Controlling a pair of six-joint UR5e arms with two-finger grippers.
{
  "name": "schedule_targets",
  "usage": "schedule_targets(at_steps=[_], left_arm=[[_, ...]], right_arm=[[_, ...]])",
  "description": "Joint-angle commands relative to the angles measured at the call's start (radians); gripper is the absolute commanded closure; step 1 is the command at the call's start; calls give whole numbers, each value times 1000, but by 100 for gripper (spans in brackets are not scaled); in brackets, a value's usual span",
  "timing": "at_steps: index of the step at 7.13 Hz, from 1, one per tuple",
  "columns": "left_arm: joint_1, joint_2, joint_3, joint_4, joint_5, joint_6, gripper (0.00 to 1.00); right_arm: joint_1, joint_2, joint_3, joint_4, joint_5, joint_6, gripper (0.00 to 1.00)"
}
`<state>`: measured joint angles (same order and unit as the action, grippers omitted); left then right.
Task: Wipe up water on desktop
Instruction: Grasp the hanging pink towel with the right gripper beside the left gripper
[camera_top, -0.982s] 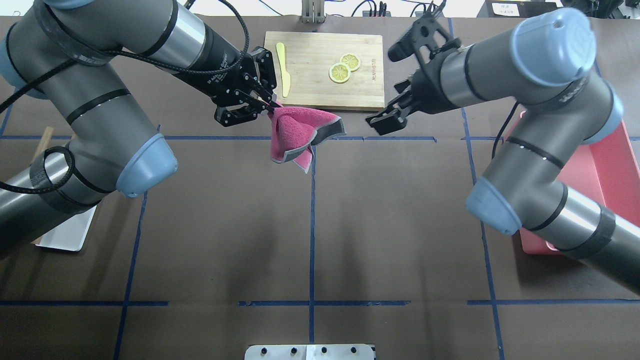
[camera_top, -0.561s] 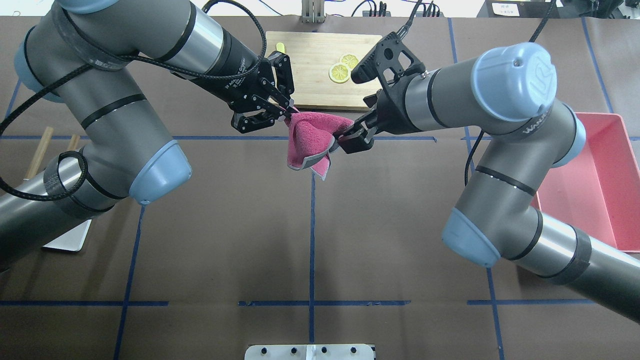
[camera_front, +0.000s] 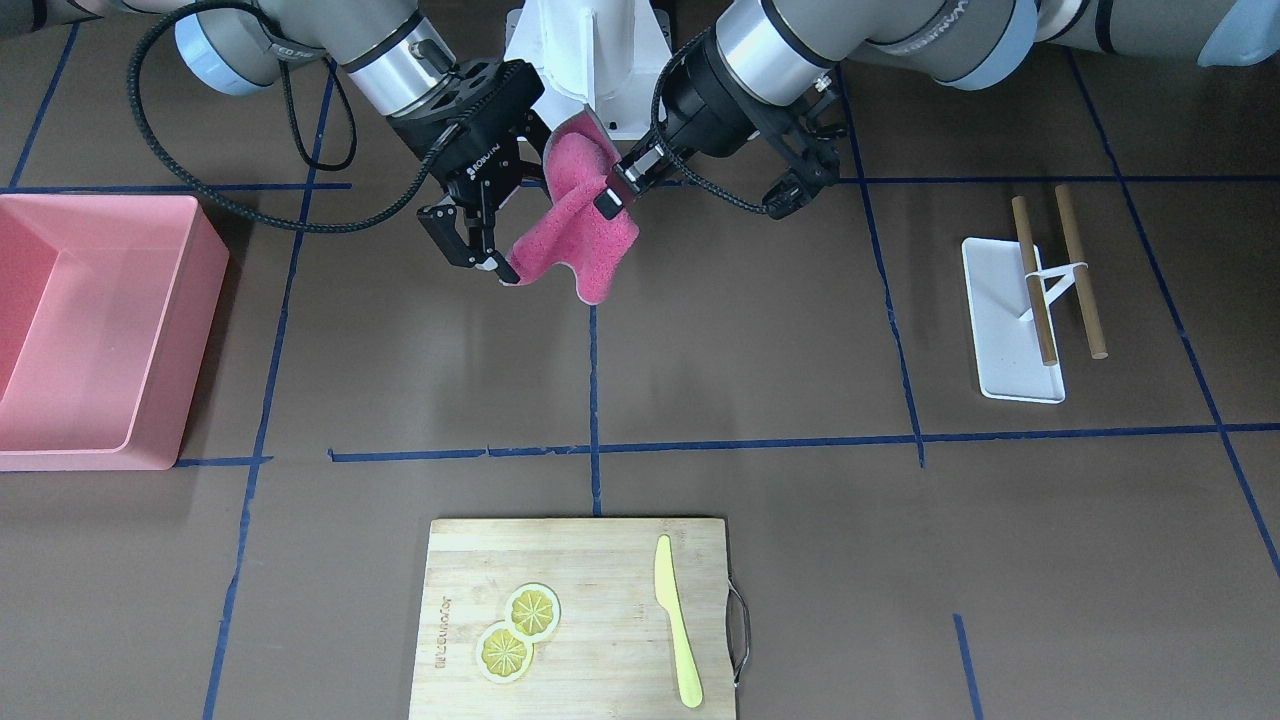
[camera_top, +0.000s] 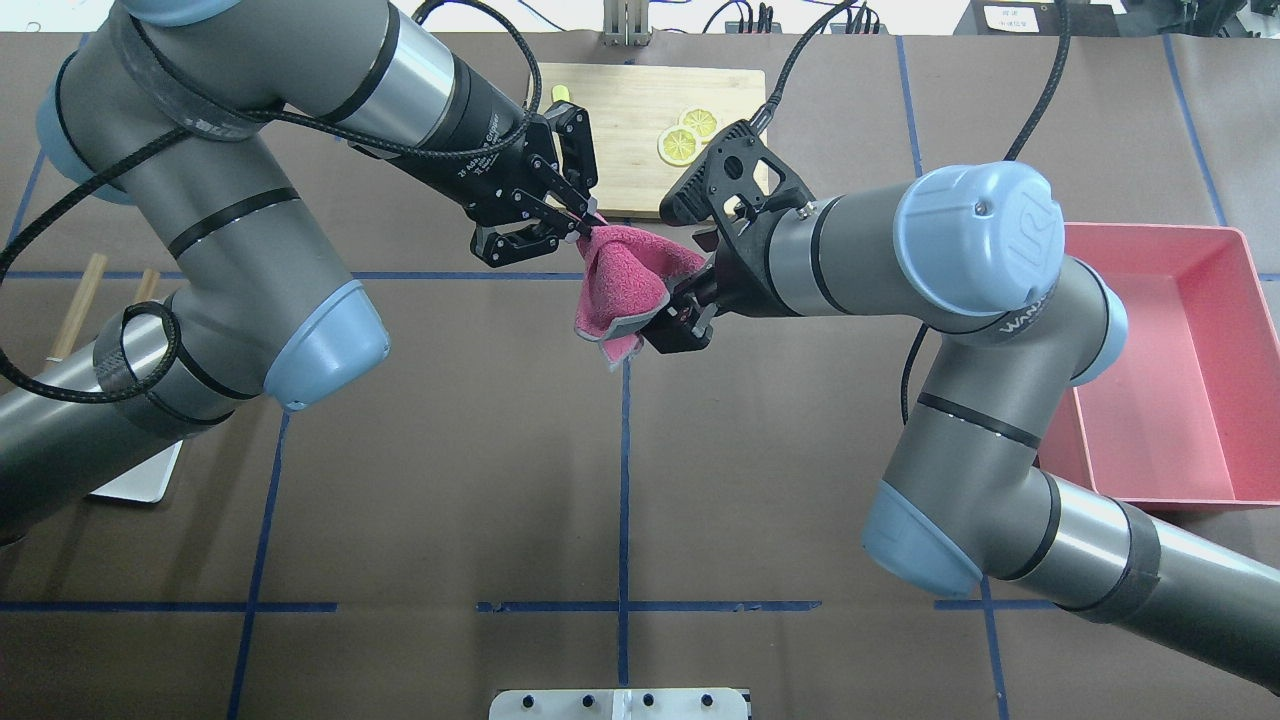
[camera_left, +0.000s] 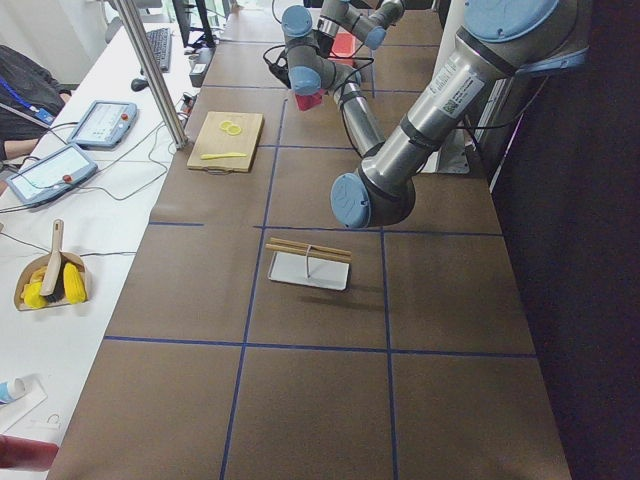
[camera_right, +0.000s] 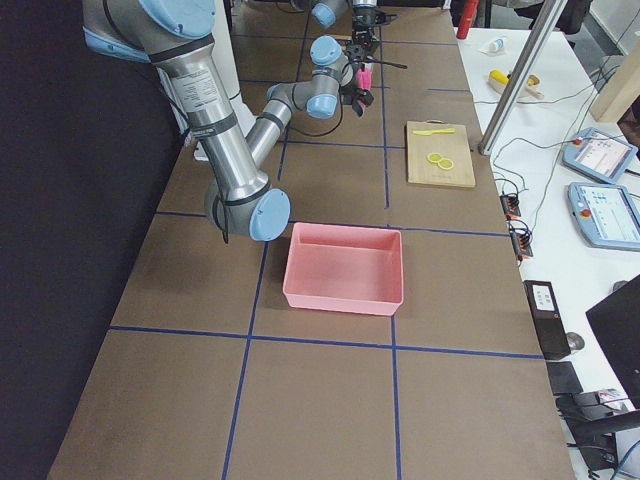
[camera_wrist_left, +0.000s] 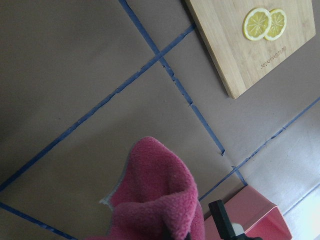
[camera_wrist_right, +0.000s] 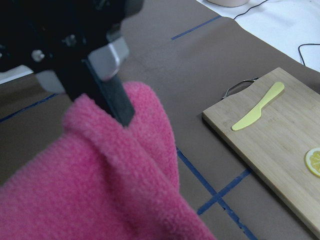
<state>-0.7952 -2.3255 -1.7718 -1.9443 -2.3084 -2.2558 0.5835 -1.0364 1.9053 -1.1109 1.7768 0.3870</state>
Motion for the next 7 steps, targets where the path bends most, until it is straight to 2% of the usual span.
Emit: schedule_targets(at_steps=[1, 2, 3, 4, 5, 6, 7], left_arm=[[-1, 2, -1, -28, 0, -1, 97], [1, 0, -3, -34, 0, -1, 97], [1, 0, -5, -36, 0, -1, 97], [1, 2, -5, -36, 0, -1, 97], [1, 2, -5, -36, 0, 1, 96], [1, 3, -5, -36, 0, 2, 95], [1, 3, -5, -36, 0, 2, 94]], right_arm=[[-22, 1, 0, -1, -36, -5, 0], [-22, -1, 1, -1, -36, -3, 1], [-22, -2, 0, -1, -36, -7, 10], [-22, -4, 0, -1, -28, -7, 50], [-25, -4, 6, -1, -27, 3, 86], [-27, -8, 12, -1, -25, 7, 99], [-27, -10, 12, 0, -19, 9, 100]])
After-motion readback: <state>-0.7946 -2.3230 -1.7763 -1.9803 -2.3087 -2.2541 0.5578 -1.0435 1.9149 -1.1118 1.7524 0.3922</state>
